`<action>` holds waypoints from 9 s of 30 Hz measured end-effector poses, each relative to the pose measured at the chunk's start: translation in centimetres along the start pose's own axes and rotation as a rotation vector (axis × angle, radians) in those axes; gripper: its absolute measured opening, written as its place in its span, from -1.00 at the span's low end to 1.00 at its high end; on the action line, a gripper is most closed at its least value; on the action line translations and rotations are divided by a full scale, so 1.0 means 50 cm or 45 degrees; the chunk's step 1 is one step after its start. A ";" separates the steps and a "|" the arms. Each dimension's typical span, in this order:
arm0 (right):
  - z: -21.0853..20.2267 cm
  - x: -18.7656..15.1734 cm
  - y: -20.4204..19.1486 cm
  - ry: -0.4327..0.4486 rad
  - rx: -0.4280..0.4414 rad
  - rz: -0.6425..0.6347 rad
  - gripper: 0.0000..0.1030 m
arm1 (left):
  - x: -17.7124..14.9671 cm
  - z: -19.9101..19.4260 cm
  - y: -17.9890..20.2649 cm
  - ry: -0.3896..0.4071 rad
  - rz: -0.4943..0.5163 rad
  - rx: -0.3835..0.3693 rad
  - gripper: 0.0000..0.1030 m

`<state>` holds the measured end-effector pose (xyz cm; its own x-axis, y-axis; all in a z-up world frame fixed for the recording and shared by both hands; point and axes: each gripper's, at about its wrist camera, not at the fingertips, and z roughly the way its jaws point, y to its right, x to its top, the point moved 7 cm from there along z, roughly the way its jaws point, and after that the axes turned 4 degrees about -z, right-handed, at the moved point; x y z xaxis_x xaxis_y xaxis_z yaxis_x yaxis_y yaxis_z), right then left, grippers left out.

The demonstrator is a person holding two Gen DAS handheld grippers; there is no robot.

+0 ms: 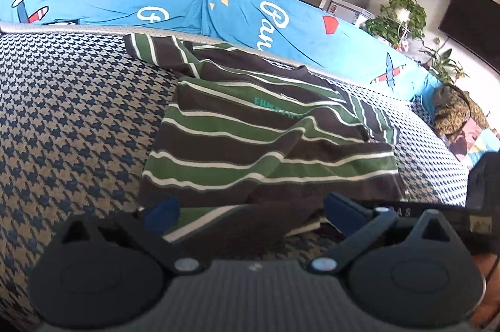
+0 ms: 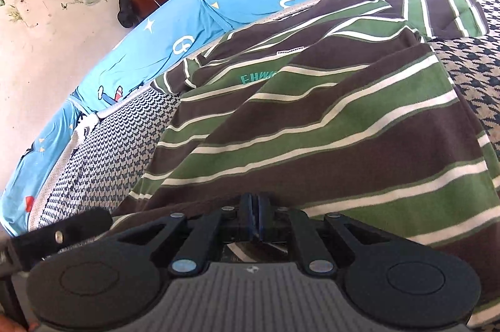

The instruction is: Fold clothes

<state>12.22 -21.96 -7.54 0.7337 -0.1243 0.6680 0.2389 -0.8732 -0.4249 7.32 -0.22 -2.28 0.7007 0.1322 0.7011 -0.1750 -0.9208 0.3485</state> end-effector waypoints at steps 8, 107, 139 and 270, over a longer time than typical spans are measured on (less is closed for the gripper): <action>0.007 0.007 0.004 0.014 0.016 0.020 -0.88 | -0.026 0.030 -0.012 -0.059 0.123 0.222 0.99; -0.043 -0.113 -0.169 -0.068 0.141 -0.777 -0.88 | 0.017 -0.018 -0.170 -0.026 -0.472 0.153 1.00; 0.042 -0.154 -0.338 -0.075 0.182 -1.082 -0.43 | 0.033 -0.041 -0.086 -0.121 -0.468 -0.372 1.00; -0.306 -0.104 0.141 0.162 -0.962 0.077 -0.84 | 0.000 0.044 -0.005 -0.142 -0.123 -0.041 1.00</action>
<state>0.38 -34.67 -4.64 0.6417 -0.1954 0.7417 -0.3324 -0.9423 0.0393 8.87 -0.80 -3.74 0.7878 0.1765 0.5902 -0.1235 -0.8934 0.4320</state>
